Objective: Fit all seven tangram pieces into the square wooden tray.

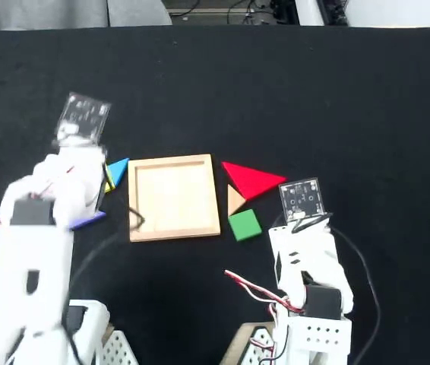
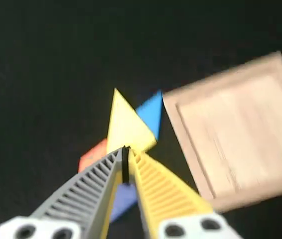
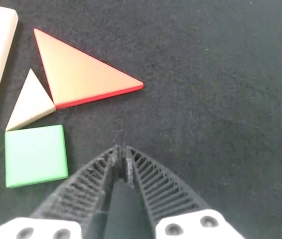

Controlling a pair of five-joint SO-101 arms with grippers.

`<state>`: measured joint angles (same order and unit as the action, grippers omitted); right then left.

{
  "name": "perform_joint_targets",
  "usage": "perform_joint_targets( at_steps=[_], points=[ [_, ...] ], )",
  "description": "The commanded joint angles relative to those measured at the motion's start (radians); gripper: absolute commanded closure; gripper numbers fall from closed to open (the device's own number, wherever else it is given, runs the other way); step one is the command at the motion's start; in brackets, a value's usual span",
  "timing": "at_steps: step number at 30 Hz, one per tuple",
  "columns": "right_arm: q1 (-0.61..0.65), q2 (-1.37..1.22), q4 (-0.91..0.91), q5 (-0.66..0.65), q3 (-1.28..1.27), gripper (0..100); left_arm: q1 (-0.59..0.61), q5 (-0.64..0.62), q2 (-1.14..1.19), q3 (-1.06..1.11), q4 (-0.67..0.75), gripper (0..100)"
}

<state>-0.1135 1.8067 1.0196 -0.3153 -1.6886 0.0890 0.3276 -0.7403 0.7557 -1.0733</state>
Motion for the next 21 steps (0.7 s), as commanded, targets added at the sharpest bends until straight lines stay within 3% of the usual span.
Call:
perform_joint_targets(
  at_steps=[1,5,13,17,21],
  points=[
    [0.006,0.079,0.003,-0.006,0.004,98.6,-0.008,0.008,0.267,-0.274,-0.170,85],
    [0.006,0.079,0.003,-0.008,0.004,98.6,-0.002,0.009,0.427,-0.432,-0.242,82],
    [0.006,0.079,0.003,-0.008,0.004,98.6,0.010,0.015,0.631,-0.596,-0.235,81],
    [0.006,0.079,0.003,-0.008,0.004,98.6,0.065,0.152,0.764,-0.642,-0.239,72],
    [0.006,0.079,0.003,-0.008,0.004,98.6,0.128,0.272,0.868,-0.651,-0.235,72]
  ],
)
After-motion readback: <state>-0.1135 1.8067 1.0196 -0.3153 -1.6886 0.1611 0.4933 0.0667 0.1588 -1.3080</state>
